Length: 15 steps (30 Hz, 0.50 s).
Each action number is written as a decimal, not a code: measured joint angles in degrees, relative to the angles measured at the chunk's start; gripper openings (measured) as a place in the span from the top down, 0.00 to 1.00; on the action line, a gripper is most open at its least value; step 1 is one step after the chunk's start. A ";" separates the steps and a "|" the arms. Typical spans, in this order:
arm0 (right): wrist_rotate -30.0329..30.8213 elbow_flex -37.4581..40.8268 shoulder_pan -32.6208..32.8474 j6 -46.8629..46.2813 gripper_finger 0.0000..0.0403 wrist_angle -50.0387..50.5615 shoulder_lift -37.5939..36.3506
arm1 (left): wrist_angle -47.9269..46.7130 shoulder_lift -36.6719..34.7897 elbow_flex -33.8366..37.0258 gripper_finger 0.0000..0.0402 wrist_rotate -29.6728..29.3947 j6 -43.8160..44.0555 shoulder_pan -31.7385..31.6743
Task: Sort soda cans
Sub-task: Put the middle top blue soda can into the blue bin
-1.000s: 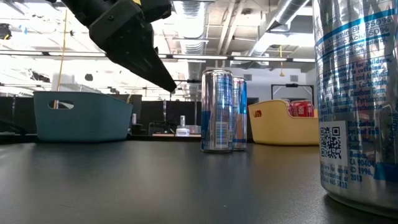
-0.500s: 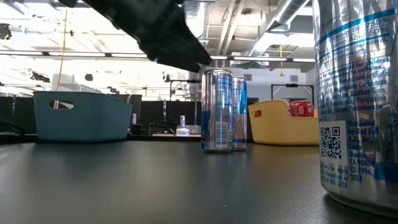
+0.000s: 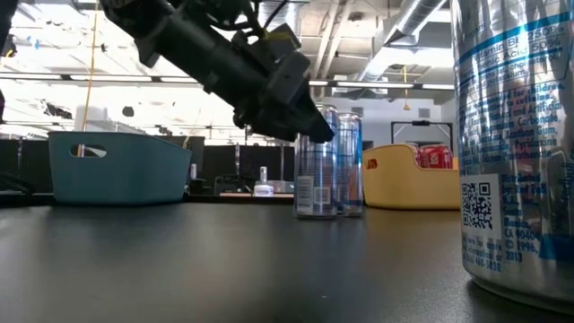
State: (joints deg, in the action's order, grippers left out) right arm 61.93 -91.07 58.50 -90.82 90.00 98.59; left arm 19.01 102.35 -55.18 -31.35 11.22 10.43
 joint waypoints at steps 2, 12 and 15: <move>-0.04 0.00 -0.71 -0.16 0.02 -0.07 0.00 | 0.67 -0.01 0.00 0.16 -0.33 -0.02 -0.08; -0.22 0.04 -1.16 -4.05 0.02 -0.65 0.00 | 2.11 -0.14 -0.02 0.29 -2.93 -1.53 -0.14; -0.28 0.07 -1.16 -4.05 0.04 -0.92 0.02 | 2.22 -0.24 -0.02 0.41 -2.95 -3.04 -0.17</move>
State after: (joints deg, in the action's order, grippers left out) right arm 61.65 -91.00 57.34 -94.87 89.08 98.61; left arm 21.23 102.11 -55.20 -34.30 8.18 10.26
